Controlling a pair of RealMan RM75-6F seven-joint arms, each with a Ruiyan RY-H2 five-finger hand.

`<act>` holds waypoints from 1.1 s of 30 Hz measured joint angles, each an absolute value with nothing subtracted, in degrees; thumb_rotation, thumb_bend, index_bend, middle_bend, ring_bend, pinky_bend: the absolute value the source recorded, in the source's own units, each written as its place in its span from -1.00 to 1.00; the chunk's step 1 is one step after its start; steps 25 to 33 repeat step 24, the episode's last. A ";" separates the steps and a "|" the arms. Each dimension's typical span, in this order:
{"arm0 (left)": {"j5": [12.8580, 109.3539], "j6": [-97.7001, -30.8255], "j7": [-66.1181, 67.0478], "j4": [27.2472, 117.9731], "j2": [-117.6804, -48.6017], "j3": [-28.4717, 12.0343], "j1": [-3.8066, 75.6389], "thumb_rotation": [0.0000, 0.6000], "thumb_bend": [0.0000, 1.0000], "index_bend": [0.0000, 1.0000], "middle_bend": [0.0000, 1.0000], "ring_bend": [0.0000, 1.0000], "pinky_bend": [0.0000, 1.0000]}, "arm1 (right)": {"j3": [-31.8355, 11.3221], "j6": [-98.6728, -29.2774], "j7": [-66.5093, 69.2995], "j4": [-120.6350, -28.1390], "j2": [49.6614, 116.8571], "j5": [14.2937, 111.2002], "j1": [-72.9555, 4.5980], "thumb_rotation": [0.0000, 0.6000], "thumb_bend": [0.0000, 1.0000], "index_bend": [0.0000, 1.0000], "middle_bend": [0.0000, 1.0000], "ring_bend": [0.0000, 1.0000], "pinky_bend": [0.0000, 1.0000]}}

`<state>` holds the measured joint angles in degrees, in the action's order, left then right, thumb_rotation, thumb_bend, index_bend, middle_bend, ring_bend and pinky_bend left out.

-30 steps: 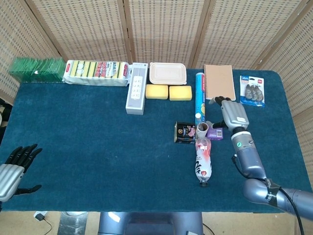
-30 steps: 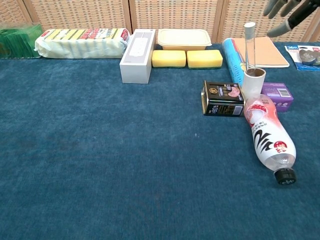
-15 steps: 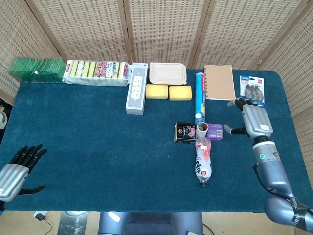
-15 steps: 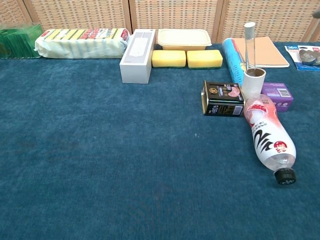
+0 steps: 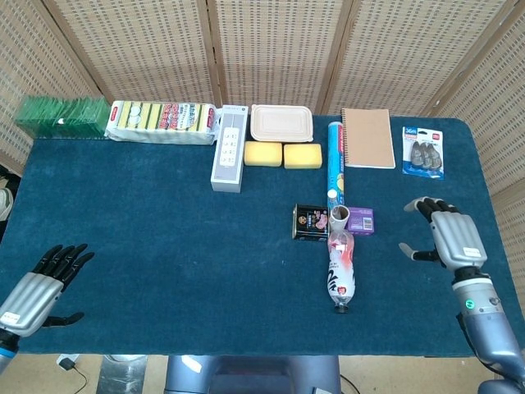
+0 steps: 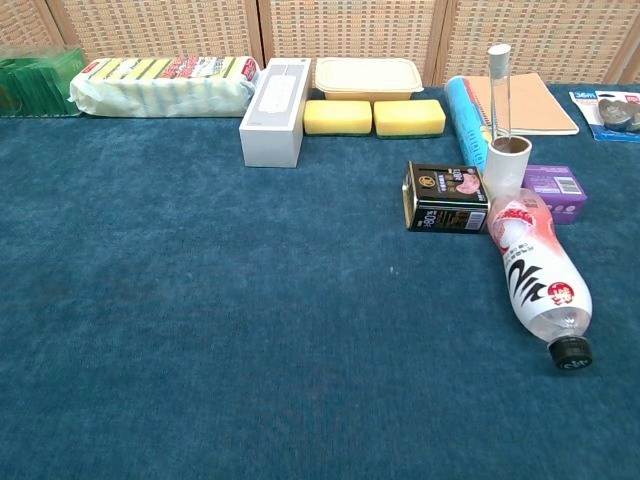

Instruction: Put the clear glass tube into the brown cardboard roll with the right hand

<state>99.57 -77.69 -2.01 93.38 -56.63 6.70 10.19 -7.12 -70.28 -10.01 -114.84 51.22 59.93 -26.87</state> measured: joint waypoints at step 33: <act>99.69 -81.03 -3.51 92.15 -56.75 7.12 8.58 0.80 -0.84 -0.96 -1.00 -1.00 -1.00 | 1.89 -92.10 -4.41 -97.70 64.54 90.64 -9.51 0.78 -0.47 -0.43 -0.48 -0.58 -0.52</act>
